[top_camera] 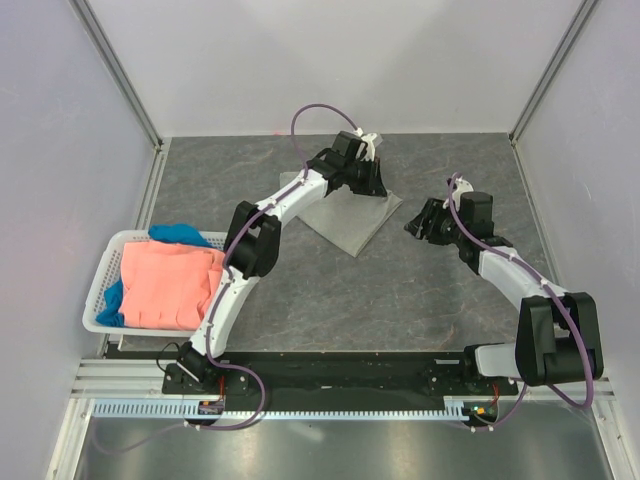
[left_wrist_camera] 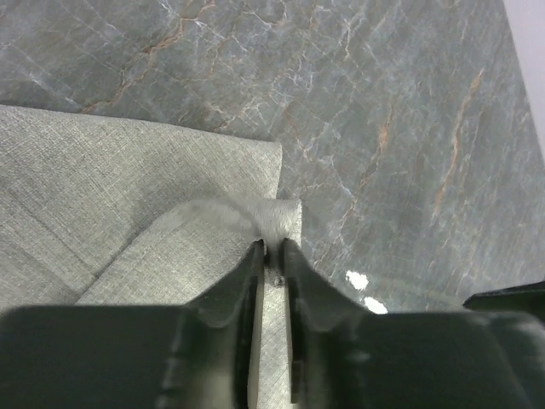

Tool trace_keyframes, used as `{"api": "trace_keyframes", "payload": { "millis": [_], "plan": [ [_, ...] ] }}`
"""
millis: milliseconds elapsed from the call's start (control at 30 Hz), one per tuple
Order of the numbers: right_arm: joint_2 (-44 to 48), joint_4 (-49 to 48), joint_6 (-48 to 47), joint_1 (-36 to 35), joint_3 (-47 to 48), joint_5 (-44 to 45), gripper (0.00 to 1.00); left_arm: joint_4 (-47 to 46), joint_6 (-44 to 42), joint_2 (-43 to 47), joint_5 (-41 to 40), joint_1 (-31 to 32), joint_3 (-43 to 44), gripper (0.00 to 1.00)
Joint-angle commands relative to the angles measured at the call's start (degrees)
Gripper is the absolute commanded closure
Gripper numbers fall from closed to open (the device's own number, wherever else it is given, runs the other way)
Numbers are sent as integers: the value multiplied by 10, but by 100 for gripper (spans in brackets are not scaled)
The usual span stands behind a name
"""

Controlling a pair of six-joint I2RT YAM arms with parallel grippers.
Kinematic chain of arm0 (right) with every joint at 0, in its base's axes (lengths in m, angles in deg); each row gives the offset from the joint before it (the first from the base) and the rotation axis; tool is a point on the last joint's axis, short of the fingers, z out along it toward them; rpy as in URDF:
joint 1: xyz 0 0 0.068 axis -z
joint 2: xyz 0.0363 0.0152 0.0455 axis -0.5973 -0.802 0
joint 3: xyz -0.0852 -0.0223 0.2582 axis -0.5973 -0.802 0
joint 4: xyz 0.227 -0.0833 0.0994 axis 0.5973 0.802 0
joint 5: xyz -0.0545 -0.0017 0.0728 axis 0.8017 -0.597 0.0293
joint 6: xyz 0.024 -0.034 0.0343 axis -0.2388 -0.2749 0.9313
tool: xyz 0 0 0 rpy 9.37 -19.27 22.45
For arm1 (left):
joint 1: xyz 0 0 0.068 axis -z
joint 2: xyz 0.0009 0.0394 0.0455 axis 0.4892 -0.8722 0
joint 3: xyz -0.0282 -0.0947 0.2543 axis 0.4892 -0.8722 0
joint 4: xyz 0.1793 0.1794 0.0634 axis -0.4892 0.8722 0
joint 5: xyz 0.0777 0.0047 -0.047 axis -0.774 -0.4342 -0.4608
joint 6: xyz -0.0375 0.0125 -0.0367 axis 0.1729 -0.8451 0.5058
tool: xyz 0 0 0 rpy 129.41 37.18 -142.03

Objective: Fold the napkin, place the utensils inside, and roll it up
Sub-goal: Fold the napkin, then roll the napkin with the utensil

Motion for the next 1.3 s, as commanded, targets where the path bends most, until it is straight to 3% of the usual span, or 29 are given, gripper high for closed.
{"api": "trace_keyframes", "payload": {
  "millis": [0,100,267,367,467,767,1067,1267],
  "plan": [
    [5,-15,6,14,4,-22,40,-35,14,-8,-8,3,34,47],
    [-20,-16,4,23,21,-39,39,-35,14,6,-17,3,38,25],
    [-100,-15,-13,30,89,-75,39,-34,7,76,-52,-6,7,15],
    [-180,-16,-14,30,135,-76,39,-34,8,144,-89,-13,-72,14],
    [-237,-36,-1,31,177,-76,39,-35,18,216,-125,-24,-209,13],
    [-364,-82,53,31,260,-84,40,-73,62,369,-136,-75,-472,13],
    [-413,-80,70,31,283,-62,42,-94,82,391,-134,-121,-576,19],
    [-425,-73,71,23,280,-65,45,-100,69,386,-124,-134,-580,20]
  ]
}}
